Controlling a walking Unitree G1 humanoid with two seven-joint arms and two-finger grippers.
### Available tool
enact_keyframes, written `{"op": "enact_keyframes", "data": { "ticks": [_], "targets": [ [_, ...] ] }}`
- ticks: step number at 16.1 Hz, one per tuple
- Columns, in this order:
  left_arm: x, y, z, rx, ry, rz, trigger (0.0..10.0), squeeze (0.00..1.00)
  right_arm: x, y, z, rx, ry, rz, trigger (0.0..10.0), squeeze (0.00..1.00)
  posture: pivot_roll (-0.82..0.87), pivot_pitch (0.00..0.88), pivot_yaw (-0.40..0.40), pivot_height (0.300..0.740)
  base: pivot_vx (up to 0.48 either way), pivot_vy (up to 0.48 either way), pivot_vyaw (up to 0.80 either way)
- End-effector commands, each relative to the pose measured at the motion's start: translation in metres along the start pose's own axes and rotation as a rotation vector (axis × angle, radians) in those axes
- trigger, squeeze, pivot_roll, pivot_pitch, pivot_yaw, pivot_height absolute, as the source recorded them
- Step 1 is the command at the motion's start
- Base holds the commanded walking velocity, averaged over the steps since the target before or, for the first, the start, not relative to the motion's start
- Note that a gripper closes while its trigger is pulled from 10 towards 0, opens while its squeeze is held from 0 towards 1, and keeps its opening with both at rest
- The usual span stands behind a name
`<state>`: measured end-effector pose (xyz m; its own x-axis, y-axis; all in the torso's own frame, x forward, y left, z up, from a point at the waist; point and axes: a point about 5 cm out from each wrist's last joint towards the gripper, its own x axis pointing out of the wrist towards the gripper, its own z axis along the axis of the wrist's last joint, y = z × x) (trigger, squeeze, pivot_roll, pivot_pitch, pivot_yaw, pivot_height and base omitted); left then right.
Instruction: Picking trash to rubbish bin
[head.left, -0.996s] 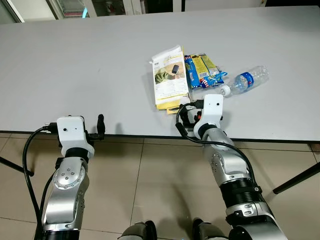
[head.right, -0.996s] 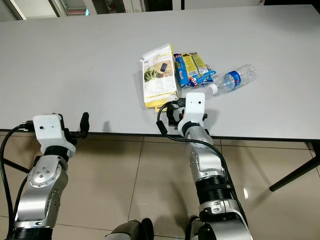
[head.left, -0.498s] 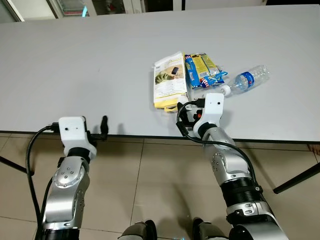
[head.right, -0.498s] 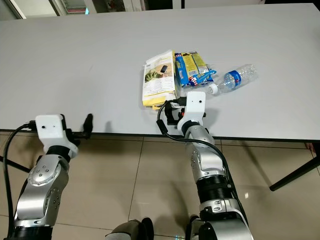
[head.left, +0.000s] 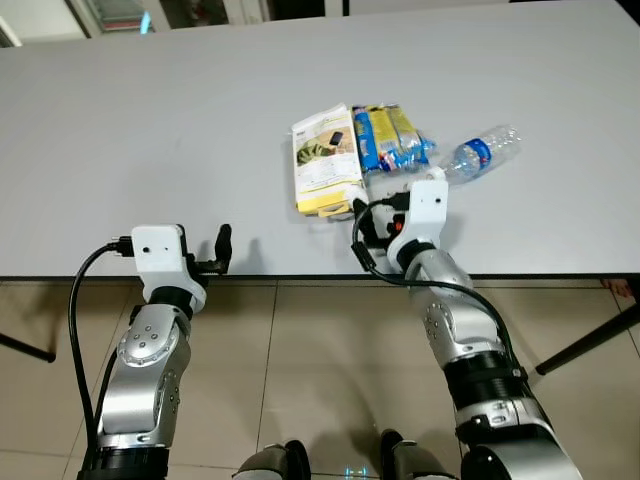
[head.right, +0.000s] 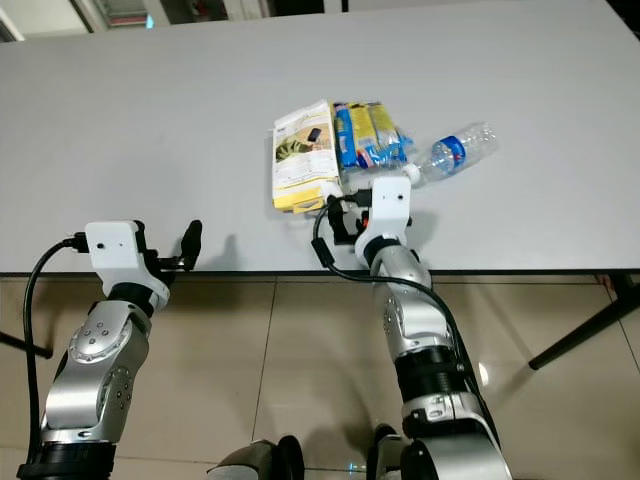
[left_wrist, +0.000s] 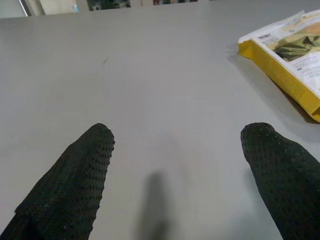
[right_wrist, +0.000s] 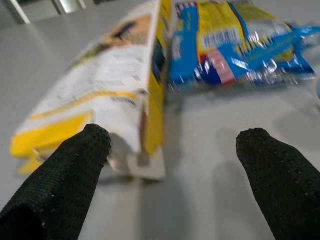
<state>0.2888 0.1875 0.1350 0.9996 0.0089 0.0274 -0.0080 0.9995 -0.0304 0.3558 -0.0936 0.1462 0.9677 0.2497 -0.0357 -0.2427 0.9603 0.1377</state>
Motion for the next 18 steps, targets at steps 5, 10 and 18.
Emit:
{"op": "enact_keyframes", "data": {
  "ticks": [5,10,18],
  "targets": [
    [0.0018,0.0047,0.0016,-0.013,-0.011,0.003,10.0,0.0,0.0002,0.0107,0.0073,0.007,-0.058,0.057,10.0,0.0,-0.02,0.138,0.11,0.74,0.27,0.0,0.0],
    [0.002,0.0046,0.0014,-0.005,-0.01,-0.003,10.0,0.0,0.0013,0.0087,0.007,0.001,-0.059,0.046,10.0,0.0,-0.02,0.135,0.113,0.74,0.353,0.0,0.0],
    [0.0029,0.0061,0.0002,0.008,0.0,0.007,10.0,0.0,0.0007,0.0095,0.0024,-0.01,-0.045,0.048,10.0,0.0,-0.02,0.134,0.12,0.74,0.112,0.0,0.0]
  ]
}}
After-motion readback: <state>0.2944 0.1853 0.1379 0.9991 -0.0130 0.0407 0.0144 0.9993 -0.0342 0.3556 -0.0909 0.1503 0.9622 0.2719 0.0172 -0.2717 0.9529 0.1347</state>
